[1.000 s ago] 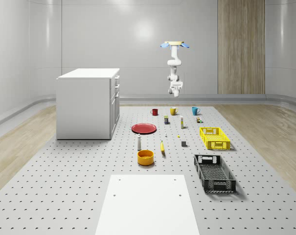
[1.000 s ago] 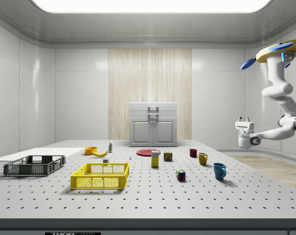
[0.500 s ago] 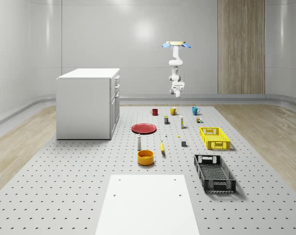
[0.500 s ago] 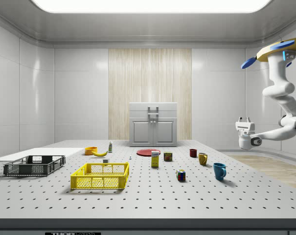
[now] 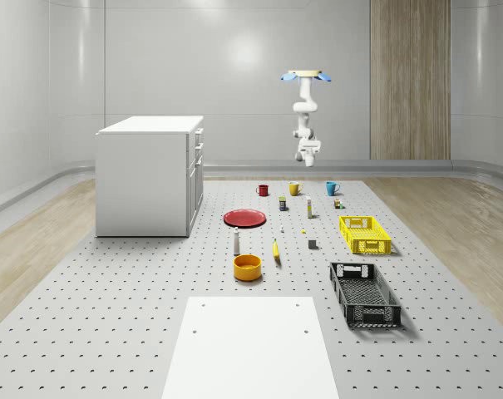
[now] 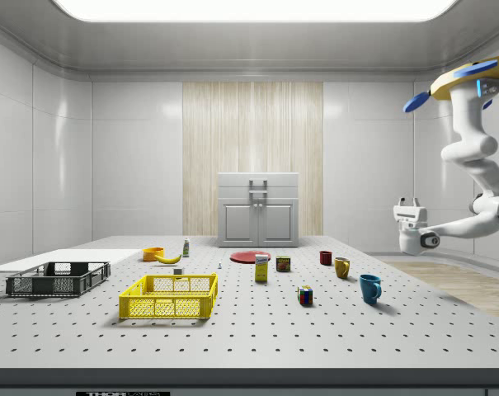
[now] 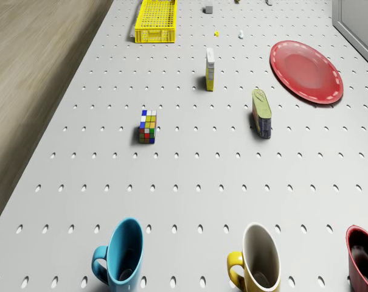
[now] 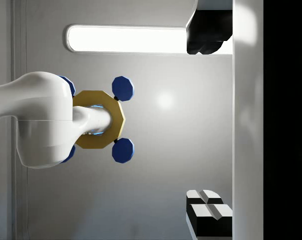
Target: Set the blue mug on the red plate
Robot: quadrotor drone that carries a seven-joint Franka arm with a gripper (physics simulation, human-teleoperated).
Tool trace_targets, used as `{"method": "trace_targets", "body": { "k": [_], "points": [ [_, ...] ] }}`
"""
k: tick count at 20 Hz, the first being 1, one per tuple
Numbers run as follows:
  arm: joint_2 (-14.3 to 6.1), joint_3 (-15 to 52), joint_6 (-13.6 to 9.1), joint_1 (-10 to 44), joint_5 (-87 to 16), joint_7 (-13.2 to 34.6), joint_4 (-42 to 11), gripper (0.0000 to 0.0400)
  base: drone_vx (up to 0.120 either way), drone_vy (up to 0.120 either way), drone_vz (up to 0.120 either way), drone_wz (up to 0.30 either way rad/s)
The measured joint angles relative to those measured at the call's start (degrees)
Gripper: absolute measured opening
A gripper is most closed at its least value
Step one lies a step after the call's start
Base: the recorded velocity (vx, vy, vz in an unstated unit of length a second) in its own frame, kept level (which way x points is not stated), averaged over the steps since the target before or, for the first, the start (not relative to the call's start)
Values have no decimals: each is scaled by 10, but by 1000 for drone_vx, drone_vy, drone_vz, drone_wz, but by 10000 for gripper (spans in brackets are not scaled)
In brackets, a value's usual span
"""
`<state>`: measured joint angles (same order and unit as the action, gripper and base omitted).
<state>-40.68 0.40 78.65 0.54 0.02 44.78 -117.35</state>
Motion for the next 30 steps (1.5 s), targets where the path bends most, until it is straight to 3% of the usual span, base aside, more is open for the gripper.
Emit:
{"method": "trace_targets", "body": {
  "k": [17,20,25,30],
  "points": [
    [-5,21,8,7,-29,4,-6,400,120,120,0,0],
    [-7,36,9,11,-50,6,-8,400,120,0,0,0],
    [-10,84,13,26,-118,16,-17,400,120,0,-40,0],
    [-20,187,20,60,-267,38,-56,400,120,0,-72,0]
  ]
}}
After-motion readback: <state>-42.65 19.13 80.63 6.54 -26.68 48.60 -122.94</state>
